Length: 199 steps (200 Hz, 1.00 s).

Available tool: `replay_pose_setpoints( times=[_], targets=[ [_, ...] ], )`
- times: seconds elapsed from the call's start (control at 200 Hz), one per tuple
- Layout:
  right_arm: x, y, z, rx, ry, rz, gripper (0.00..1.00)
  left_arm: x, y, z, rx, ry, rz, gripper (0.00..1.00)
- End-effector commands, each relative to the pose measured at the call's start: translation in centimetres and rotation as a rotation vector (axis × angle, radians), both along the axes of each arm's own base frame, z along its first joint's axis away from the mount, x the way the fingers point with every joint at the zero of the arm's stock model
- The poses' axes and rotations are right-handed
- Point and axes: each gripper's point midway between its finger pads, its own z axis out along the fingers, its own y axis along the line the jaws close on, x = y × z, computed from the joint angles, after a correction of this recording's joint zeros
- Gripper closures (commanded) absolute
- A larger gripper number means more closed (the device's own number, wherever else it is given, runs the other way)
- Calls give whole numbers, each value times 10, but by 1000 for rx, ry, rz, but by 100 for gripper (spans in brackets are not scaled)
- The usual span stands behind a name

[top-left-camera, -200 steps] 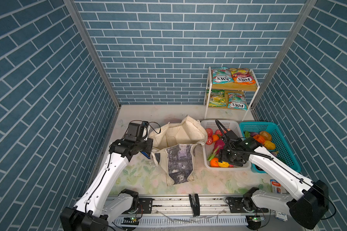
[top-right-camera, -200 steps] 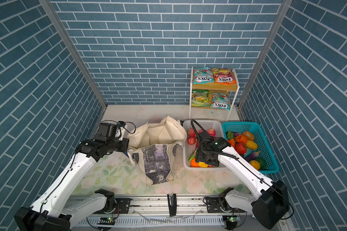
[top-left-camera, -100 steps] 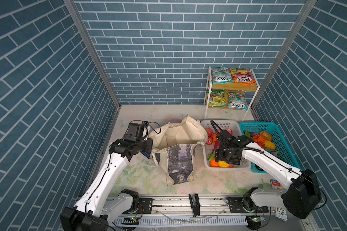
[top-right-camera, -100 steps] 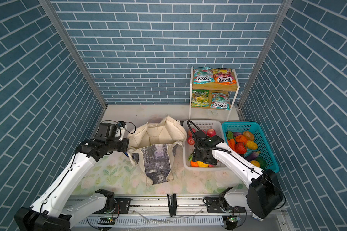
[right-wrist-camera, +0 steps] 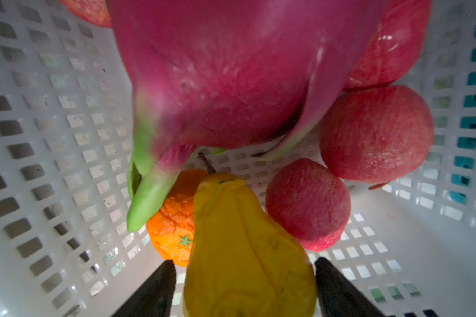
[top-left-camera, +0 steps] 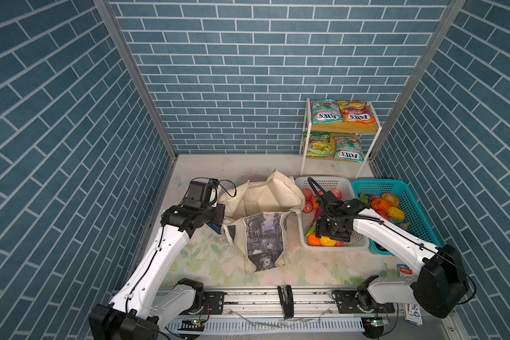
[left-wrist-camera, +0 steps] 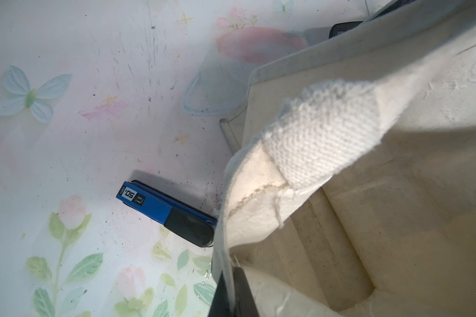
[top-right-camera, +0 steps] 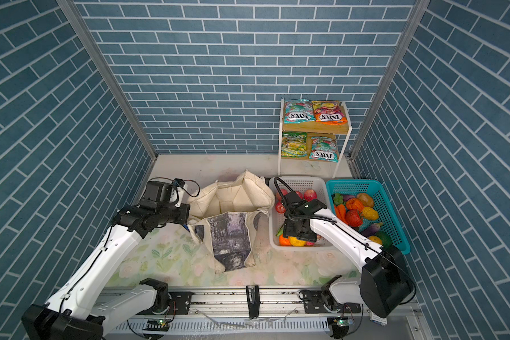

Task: Place the food into the grocery bag and tie it
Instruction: 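Lower the right gripper into the white basket onto the yellow pear, then close the right gripper on the yellow pear and lift it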

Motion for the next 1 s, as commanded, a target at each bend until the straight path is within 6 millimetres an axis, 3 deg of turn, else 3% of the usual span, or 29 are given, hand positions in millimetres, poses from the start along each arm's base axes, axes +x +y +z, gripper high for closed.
replay_pose_setpoints(
  times=[0.0,0.27,0.735,0.85,0.99],
  targets=[
    [-4,-12,-4,-71,13,-10,20,0,-1,-2,-10,1,-4,96],
    [-5,-19,-10,-124,35,-19,14,0,-1,-3,-11,6,-4,96],
    [-6,-16,-18,-95,41,-13,28,0,-2,-4,-12,9,-4,96],
    [-5,-18,-11,-95,24,-14,33,0,-1,-4,-12,8,-4,96],
    [-3,-23,17,-82,-45,-21,36,0,-1,-4,-13,9,-2,96]
  ],
)
